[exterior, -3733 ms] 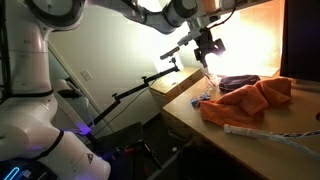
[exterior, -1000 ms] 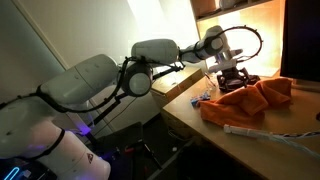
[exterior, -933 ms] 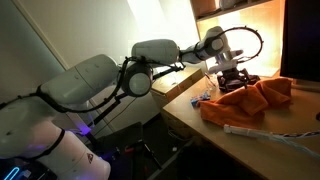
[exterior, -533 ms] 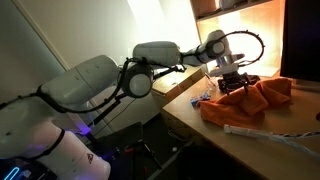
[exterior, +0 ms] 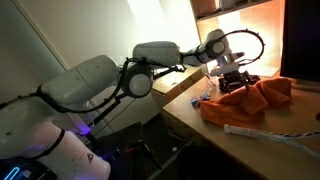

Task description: Pick up the towel and wipe the screen of the computer monitor

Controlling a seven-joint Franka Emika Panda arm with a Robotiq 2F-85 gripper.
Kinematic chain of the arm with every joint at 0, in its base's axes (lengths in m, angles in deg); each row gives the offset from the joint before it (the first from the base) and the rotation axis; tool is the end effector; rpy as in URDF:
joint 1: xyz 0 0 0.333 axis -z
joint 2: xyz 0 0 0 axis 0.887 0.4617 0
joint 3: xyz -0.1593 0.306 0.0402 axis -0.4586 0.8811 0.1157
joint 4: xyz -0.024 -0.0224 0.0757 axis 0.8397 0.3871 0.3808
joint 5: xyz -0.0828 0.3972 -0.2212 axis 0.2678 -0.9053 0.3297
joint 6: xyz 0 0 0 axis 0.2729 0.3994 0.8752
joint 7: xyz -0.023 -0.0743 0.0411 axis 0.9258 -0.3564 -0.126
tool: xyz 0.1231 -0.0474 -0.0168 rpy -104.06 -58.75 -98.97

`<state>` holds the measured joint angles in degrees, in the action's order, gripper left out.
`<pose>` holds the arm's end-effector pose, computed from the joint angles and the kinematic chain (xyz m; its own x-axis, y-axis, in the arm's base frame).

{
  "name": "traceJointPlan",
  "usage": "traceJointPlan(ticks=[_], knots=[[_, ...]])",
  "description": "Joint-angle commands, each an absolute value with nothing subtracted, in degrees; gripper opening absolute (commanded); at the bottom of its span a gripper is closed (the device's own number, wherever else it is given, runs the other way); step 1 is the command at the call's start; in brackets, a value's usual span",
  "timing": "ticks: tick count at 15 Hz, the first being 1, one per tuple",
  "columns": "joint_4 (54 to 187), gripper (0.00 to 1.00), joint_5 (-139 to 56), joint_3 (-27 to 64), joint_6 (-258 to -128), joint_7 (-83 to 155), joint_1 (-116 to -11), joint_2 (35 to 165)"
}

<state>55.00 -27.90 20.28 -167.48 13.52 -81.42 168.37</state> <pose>0.8544 0.2495 0.0559 0.7438 0.6517 -0.1485 0.6648 -0.6985 0.2648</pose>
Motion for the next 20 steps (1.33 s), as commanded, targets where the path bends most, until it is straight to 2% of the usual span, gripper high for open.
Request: traceJointPlan(ticks=[1, 20], knots=[[54.6, 1.0, -28.4, 20.4, -172.5, 11.2, -81.5, 168.4], [55.0, 1.0, -28.7, 20.6, -172.4, 8.0, -81.8, 168.4]])
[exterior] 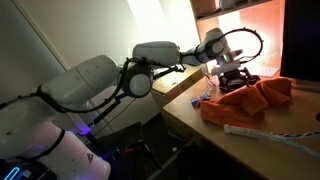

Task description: Pick up the towel and wipe the screen of the computer monitor

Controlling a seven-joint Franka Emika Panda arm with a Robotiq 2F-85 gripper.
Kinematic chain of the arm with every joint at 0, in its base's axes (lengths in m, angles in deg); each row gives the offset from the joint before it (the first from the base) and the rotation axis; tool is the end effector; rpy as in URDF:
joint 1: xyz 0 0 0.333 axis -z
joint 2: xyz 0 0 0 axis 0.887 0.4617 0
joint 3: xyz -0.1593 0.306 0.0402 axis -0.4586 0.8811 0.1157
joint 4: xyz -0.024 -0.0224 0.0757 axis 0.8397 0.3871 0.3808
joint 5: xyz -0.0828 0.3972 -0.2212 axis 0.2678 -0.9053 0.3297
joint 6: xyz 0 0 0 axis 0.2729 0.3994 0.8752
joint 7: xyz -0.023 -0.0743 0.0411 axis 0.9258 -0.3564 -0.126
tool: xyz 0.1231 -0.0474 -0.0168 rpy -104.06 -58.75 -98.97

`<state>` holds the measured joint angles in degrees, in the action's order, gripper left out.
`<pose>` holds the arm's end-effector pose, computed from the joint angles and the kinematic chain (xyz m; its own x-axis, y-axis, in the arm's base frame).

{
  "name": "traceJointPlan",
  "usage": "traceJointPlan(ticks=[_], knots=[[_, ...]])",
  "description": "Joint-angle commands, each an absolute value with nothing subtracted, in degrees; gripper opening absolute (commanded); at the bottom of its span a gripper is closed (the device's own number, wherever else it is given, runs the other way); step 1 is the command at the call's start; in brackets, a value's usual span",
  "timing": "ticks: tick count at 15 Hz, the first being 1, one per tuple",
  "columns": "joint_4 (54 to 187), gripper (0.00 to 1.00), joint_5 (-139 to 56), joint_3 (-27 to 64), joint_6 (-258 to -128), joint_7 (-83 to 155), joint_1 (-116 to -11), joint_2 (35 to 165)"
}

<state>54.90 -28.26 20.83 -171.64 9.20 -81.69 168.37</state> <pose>0.8604 0.2632 0.0621 0.6821 0.7250 -0.0952 0.7191 -0.6415 0.2670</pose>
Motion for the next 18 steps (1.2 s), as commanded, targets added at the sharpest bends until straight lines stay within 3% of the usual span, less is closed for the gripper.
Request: traceJointPlan(ticks=[1, 18], knots=[[55.1, 1.0, -28.8, 20.6, -172.7, 8.7, -81.8, 168.4], [56.8, 1.0, -28.3, 20.6, -175.4, 7.1, -81.6, 168.4]])
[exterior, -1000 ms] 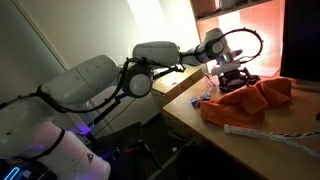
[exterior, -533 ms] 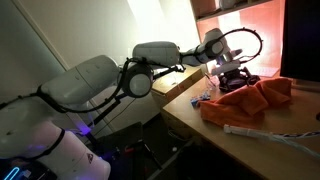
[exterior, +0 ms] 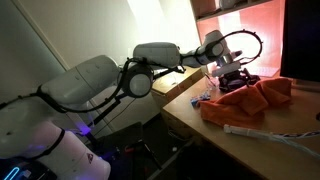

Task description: Pick up the towel and wipe the screen of the computer monitor

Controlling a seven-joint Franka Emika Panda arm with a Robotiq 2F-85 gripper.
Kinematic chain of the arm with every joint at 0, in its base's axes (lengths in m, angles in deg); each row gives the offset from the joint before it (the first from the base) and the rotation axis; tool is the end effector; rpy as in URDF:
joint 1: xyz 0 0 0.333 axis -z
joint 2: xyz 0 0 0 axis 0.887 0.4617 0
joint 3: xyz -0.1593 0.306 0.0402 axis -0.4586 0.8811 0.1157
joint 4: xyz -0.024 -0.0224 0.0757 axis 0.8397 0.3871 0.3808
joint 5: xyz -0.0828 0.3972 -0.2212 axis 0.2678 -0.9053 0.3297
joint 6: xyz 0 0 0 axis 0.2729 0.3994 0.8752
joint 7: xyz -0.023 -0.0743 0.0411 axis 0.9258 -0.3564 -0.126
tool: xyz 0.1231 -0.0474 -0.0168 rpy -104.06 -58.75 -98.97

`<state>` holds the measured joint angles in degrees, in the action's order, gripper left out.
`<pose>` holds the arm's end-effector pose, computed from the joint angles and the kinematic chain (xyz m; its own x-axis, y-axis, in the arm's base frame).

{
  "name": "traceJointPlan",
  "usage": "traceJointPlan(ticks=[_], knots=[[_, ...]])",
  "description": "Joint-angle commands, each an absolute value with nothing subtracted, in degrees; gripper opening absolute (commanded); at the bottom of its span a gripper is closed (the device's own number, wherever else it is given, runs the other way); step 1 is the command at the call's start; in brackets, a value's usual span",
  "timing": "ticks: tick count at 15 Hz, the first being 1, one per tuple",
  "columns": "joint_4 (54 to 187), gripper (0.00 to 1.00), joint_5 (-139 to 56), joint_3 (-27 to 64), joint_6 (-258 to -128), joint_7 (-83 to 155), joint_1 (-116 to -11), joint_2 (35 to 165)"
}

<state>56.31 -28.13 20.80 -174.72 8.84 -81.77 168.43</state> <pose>0.8605 0.2660 0.0526 0.6673 0.7412 -0.0730 0.7277 -0.6279 0.2761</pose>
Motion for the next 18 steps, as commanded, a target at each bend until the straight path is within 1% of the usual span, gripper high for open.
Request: traceJointPlan(ticks=[1, 18], knots=[[56.9, 1.0, -28.3, 20.7, -175.2, 6.7, -81.5, 168.4], [58.6, 1.0, -28.0, 20.9, -172.9, 1.5, -80.7, 168.5]])
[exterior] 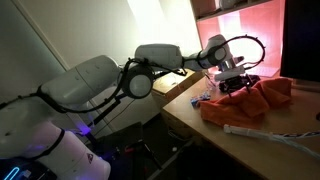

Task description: Pick up the towel and wipe the screen of the computer monitor

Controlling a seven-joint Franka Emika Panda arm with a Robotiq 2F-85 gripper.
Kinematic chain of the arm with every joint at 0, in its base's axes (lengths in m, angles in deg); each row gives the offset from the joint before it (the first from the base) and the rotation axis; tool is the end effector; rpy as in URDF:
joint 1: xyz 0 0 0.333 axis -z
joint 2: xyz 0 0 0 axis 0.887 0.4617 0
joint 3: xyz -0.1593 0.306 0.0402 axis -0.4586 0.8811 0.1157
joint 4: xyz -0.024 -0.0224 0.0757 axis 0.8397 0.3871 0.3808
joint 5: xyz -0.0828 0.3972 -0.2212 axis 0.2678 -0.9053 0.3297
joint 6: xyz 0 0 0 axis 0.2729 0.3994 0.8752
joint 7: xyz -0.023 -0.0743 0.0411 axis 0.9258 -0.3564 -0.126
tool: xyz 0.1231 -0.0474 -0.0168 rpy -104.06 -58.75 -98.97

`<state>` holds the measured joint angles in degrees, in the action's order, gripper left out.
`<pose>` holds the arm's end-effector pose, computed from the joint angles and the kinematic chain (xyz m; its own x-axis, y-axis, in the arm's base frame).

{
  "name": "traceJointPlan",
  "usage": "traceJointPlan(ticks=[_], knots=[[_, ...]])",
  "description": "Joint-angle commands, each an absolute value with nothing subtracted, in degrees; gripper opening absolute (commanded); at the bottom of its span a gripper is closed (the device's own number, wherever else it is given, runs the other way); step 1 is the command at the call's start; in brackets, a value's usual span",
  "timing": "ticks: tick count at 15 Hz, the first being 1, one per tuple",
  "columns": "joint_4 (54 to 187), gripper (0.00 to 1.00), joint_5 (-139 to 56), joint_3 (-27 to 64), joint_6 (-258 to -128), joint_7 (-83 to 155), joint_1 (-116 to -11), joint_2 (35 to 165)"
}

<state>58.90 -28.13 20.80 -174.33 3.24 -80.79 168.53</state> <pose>0.8536 0.2464 0.0260 0.6031 0.7846 -0.1439 0.7907 -0.5641 0.2378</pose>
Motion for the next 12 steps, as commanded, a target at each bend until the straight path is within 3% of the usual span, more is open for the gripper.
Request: traceJointPlan(ticks=[1, 12], knots=[[58.5, 1.0, -28.0, 20.9, -172.7, 1.4, -80.7, 168.5], [58.5, 1.0, -27.6, 20.8, -168.4, 0.6, -81.0, 168.5]])
